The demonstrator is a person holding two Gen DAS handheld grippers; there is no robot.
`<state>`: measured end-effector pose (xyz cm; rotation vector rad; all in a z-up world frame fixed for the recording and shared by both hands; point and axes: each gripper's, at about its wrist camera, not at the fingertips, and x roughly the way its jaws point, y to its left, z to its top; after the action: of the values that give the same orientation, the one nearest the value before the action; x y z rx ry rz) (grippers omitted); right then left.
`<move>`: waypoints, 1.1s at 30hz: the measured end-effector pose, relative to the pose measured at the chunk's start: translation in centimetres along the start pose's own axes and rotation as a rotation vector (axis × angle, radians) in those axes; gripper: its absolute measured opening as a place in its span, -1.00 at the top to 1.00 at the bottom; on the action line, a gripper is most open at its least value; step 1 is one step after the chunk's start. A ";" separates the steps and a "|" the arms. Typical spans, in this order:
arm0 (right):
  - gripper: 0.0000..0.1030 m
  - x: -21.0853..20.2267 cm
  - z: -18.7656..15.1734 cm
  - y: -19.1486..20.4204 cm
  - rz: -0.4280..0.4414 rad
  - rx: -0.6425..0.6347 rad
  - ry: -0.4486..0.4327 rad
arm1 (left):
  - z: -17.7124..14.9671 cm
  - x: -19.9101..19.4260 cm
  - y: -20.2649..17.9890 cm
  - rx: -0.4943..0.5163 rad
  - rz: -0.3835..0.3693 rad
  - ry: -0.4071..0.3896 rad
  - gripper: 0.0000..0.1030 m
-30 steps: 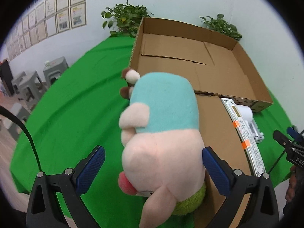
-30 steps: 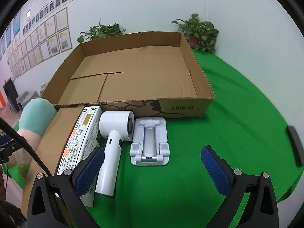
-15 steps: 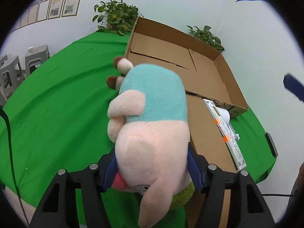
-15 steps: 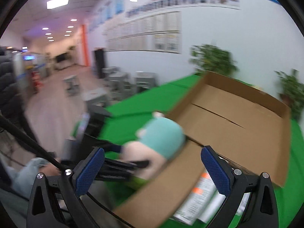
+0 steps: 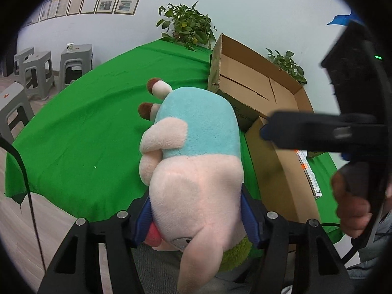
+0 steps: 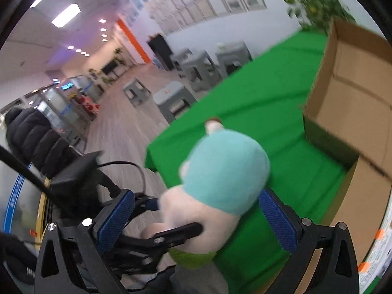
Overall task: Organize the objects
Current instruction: 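Carry the plush toy over the open cardboard box with the right gripper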
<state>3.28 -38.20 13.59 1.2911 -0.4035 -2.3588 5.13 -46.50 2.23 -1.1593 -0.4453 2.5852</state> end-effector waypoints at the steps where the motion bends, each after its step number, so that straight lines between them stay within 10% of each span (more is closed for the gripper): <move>1: -0.99 1.1 0.3 -0.6 -0.031 0.027 0.032 | -0.1 0.0 0.0 -0.001 0.005 -0.004 -0.20; 13: -0.84 6.6 -0.9 -2.6 -0.063 0.181 0.192 | -2.2 -0.1 -1.6 0.007 0.045 0.000 -0.19; 25: -0.21 6.7 -2.2 -1.8 -0.085 0.213 0.127 | -1.8 -0.7 -3.2 0.037 0.097 0.047 -0.16; 33: -0.19 -0.6 -0.4 -2.0 -0.083 0.208 0.024 | 0.9 -2.9 -7.4 0.125 0.100 -0.028 -0.16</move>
<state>3.40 -36.18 12.91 1.4538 -0.6122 -2.4183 7.15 -40.96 7.56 -1.1307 -0.2332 2.6744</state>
